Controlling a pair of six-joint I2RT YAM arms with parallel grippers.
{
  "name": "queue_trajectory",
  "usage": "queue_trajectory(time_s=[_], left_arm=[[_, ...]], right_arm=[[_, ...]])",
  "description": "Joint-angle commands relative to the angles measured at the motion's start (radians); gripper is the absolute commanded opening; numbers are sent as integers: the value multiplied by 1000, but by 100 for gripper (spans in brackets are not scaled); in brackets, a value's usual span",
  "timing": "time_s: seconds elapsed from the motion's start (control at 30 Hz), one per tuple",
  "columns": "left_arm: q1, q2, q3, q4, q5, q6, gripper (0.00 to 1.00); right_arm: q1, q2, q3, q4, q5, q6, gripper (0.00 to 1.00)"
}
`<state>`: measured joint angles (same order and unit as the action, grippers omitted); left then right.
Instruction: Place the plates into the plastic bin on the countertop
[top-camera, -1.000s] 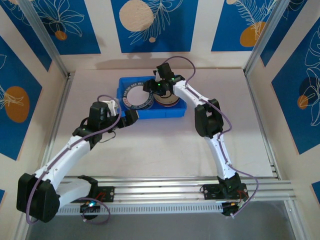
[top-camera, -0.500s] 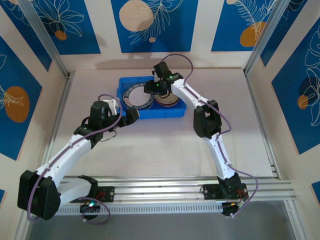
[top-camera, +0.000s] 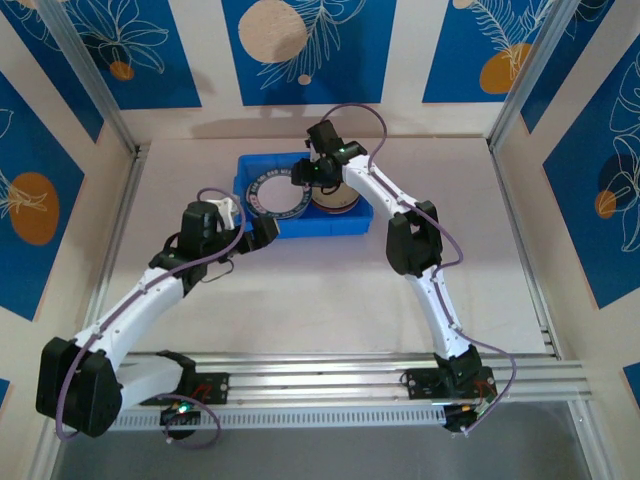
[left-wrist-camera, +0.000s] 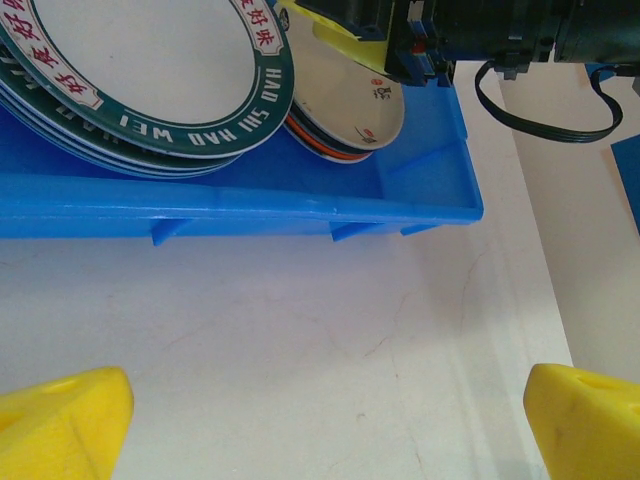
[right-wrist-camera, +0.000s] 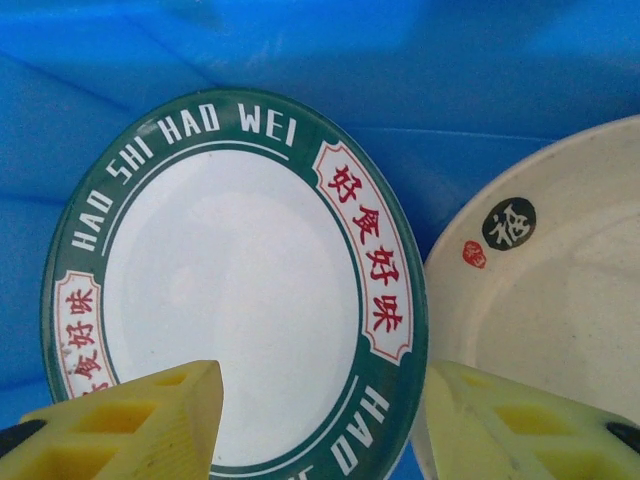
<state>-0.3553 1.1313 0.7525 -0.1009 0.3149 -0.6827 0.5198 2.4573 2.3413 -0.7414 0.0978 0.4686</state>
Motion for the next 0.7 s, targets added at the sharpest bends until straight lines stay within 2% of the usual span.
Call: queue_trajectory(time_s=[0.0,0.23,0.43,0.67], left_arm=[[13,7,0,38,24,-8,100],[13,8,-2,41,24,-5,100],[13,19,-2,41,30,-3,100],[15,27,11,15,31,13,100]], right_arm=[[8,4,13,-13,-17,-20,54],[22,0,-35,74,-127,-12,36],[33,78,40,40,-146,0,36],[37,119,49,54,-162,27,35]])
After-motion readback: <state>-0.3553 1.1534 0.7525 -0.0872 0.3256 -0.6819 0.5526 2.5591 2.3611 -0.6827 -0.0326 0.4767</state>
